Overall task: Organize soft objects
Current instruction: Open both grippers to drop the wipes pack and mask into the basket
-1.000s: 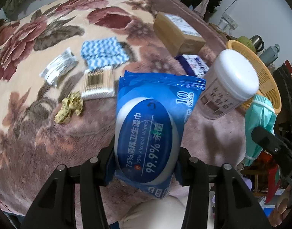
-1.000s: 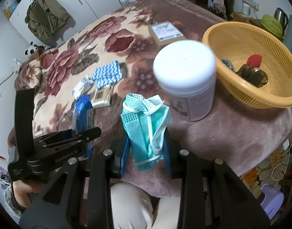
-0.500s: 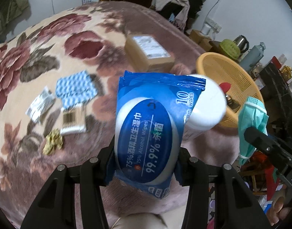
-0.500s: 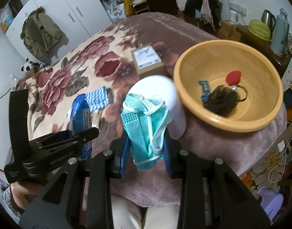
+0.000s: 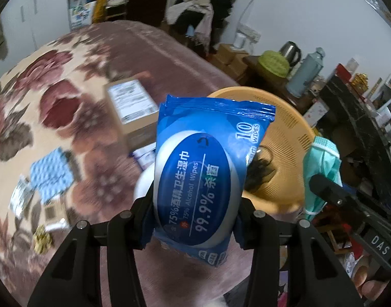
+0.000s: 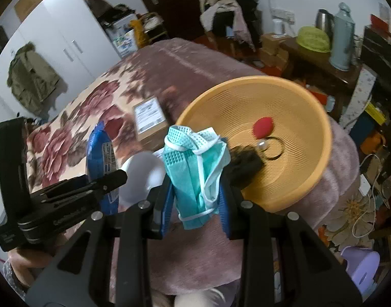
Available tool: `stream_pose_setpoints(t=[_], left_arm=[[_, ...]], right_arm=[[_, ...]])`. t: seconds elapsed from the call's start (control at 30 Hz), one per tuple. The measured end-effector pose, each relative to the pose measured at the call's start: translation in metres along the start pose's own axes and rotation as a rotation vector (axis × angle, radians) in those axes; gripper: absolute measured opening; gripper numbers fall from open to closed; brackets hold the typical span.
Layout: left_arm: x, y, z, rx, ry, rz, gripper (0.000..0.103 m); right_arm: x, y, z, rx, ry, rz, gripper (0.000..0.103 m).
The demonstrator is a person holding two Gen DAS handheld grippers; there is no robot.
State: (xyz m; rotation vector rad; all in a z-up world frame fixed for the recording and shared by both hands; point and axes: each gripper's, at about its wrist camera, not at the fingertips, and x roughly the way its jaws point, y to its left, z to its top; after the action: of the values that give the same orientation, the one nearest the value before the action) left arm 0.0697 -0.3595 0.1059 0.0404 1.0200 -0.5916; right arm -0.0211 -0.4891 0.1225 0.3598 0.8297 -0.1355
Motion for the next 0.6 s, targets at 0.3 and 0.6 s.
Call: stream_pose_setpoints(t=[0.3, 0.6], left_arm=[[0.040, -0.058, 0.036, 0.050, 0.014, -0.102, 0.050], [0.068, -0.064, 0.048, 0.009, -0.008, -0.134, 0.085]], right_arm=[[0.001, -0.037, 0.019, 0.064, -0.025, -0.080, 0.032], [0.009, -0.066, 0.026, 0.163, -0.054, -0.119, 0.045]])
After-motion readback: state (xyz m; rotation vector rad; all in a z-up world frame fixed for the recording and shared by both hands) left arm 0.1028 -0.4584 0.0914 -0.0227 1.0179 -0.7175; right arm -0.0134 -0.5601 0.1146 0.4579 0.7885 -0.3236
